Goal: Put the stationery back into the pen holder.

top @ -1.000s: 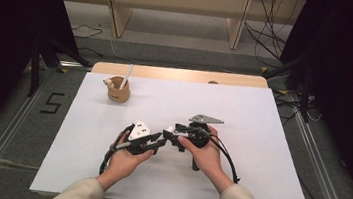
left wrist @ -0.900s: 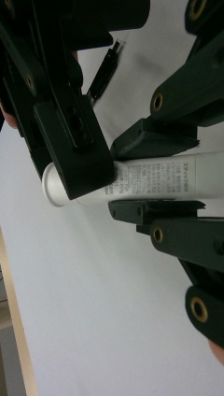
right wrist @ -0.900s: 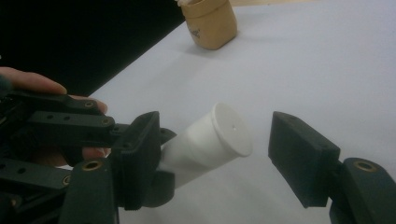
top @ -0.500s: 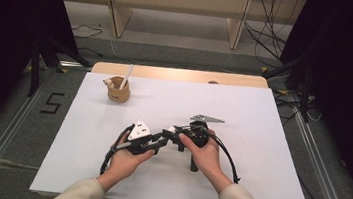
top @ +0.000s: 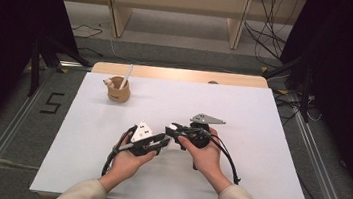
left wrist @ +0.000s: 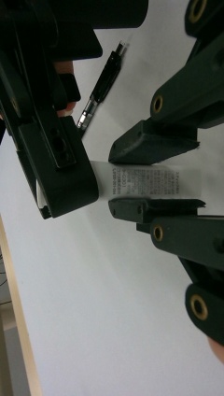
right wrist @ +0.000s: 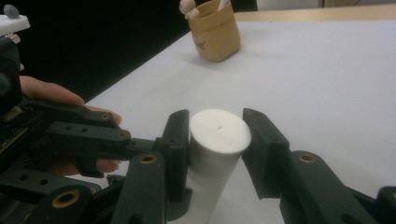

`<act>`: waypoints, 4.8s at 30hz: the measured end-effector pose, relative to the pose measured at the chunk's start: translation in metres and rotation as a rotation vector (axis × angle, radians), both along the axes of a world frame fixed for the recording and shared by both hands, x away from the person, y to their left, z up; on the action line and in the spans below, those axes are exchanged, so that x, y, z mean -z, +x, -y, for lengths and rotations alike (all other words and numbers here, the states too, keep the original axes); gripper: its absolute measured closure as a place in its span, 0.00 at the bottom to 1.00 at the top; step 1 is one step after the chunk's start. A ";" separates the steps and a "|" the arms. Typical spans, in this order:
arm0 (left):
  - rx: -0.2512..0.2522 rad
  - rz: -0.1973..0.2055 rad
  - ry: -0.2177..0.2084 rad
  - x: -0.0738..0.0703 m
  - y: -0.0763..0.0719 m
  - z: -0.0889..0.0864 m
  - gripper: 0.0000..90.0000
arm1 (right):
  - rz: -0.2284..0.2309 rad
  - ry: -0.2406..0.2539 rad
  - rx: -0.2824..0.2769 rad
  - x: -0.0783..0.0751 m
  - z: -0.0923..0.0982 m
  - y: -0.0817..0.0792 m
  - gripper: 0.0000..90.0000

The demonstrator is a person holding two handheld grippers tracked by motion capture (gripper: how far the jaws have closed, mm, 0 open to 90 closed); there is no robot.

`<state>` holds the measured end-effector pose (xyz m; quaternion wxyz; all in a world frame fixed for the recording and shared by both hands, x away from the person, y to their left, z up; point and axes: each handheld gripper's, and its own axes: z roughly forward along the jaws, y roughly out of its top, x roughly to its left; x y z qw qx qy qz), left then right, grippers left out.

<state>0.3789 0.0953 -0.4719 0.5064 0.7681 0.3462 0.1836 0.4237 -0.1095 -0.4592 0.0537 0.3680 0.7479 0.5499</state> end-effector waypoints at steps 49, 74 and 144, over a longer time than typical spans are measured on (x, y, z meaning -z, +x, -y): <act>-0.090 0.052 0.047 0.001 0.017 0.001 0.78 | 0.231 -0.088 0.053 -0.024 -0.004 -0.018 0.41; -0.220 0.064 0.006 -0.010 0.033 -0.041 0.78 | 0.188 -0.244 0.104 -0.002 0.026 -0.013 0.32; -0.454 0.117 -0.005 -0.049 0.104 -0.120 0.78 | 0.133 -0.289 0.105 0.010 0.055 -0.024 0.31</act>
